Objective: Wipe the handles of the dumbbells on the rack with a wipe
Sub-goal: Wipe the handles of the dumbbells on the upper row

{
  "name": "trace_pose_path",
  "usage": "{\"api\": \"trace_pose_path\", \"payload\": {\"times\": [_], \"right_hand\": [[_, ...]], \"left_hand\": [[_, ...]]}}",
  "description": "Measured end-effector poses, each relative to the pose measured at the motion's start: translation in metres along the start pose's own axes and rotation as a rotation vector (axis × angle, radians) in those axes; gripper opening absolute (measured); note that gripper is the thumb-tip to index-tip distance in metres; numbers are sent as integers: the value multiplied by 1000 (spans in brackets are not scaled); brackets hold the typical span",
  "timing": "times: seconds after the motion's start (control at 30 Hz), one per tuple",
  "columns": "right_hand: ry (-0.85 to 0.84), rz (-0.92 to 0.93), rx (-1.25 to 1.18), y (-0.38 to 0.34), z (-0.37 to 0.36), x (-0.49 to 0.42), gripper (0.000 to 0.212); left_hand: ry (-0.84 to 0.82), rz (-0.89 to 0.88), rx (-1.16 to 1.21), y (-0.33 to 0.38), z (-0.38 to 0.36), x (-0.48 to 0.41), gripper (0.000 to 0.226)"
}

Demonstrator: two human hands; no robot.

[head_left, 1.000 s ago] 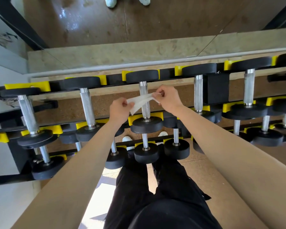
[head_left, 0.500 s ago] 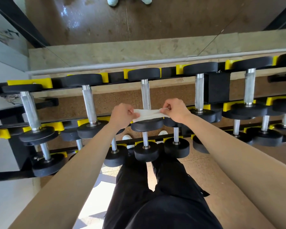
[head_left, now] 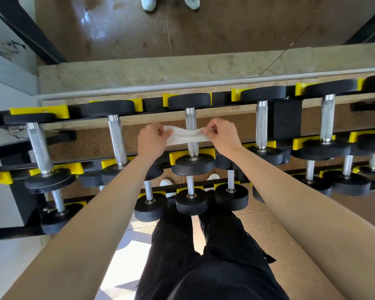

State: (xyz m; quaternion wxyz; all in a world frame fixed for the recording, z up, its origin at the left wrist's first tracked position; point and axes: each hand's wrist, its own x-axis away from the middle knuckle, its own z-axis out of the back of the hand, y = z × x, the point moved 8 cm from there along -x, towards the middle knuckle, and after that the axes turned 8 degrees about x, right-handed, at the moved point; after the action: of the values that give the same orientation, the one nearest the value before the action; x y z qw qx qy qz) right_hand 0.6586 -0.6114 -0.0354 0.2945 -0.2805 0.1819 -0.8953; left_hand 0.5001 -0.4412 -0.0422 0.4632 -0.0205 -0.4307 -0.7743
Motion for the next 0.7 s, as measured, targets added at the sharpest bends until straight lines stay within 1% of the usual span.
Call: {"api": "trace_pose_path", "payload": {"times": [0.1, 0.17, 0.3, 0.37, 0.43, 0.5, 0.57, 0.63, 0.67, 0.7], "right_hand": [[113, -55, -88, -14, 11, -15, 19], [189, -140, -152, -15, 15, -25, 18], [282, -397, -230, 8, 19, -25, 18], [256, -442, -267, 13, 12, -24, 19], [205, -388, -289, -3, 3, -26, 24], [175, -320, -253, -18, -1, -30, 35], [184, -330, -240, -15, 2, -31, 34], [213, -418, -271, 5, 8, -29, 28], [218, -456, -275, 14, 9, -28, 29], [192, -462, -276, 18, 7, -29, 32]], "left_hand": [[153, 42, 100, 10, 11, -10, 24], [207, 88, 201, 16, 9, -13, 25], [95, 39, 289, 33, -17, -13, 28], [112, 59, 313, 31, -18, -16, 28], [188, 174, 379, 14, -13, -22, 34], [229, 316, 466, -4, -12, -23, 38], [185, 299, 492, -1, -18, -24, 36], [86, 224, 560, 15, -30, -23, 31], [58, 209, 577, 19, -35, -22, 29], [68, 214, 559, 20, -34, -21, 28]]}}
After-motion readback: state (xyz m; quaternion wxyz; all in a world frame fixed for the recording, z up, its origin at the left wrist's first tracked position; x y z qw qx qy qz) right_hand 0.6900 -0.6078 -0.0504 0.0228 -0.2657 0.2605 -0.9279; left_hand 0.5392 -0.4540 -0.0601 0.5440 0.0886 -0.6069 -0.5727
